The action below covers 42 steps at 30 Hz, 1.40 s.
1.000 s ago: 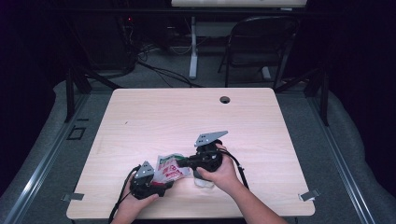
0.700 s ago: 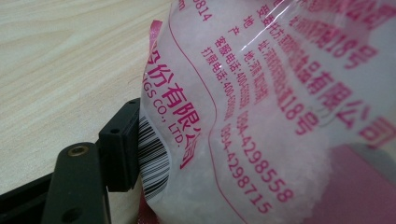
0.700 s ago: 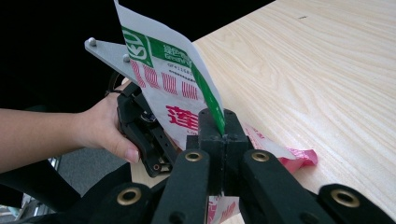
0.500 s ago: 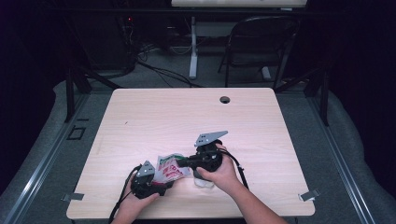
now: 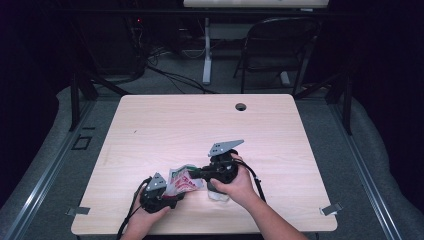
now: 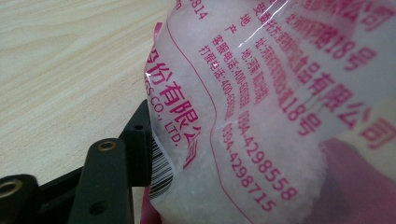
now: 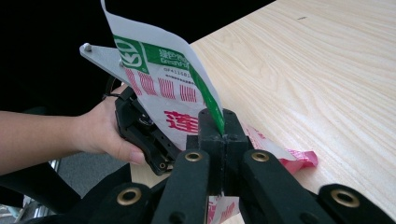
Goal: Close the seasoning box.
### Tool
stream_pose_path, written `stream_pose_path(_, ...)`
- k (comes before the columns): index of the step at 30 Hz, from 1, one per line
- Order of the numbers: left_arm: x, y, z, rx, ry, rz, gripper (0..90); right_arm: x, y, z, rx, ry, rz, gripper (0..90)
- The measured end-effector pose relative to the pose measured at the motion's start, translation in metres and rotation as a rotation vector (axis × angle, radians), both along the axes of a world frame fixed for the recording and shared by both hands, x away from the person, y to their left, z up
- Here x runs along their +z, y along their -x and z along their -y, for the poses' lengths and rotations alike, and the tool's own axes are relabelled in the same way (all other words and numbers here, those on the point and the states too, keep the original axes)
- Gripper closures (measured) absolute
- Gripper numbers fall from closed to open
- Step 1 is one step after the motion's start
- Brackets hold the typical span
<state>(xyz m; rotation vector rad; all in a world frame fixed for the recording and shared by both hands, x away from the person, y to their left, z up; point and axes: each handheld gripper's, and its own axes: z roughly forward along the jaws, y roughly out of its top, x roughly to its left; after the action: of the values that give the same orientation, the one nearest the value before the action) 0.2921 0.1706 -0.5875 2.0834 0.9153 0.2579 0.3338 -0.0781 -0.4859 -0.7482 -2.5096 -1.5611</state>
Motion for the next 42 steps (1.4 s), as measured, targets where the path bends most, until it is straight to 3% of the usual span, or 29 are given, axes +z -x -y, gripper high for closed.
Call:
stream_pose_path(8, 0.0, 0.0, 0.0, -0.002, -0.003, 0.004, 47.5, 0.0, -0.001, 0.0, -0.001, 0.001, 0.001, 90.0)
stream_pose_path(15, 0.0, 0.003, 0.003, -0.024, -0.051, 0.019, 45.3, 0.005, -0.002, -0.002, -0.001, 0.0, 0.004, 90.0)
stream_pose_path(30, 0.0, 0.003, 0.002, -0.022, -0.034, 0.015, 50.8, 0.007, -0.002, -0.004, 0.002, -0.001, 0.008, 90.0)
stream_pose_path(42, 0.008, 0.003, 0.0, -0.021, -0.05, 0.038, 52.5, 0.011, -0.001, -0.002, -0.002, -0.015, 0.017, 90.0)
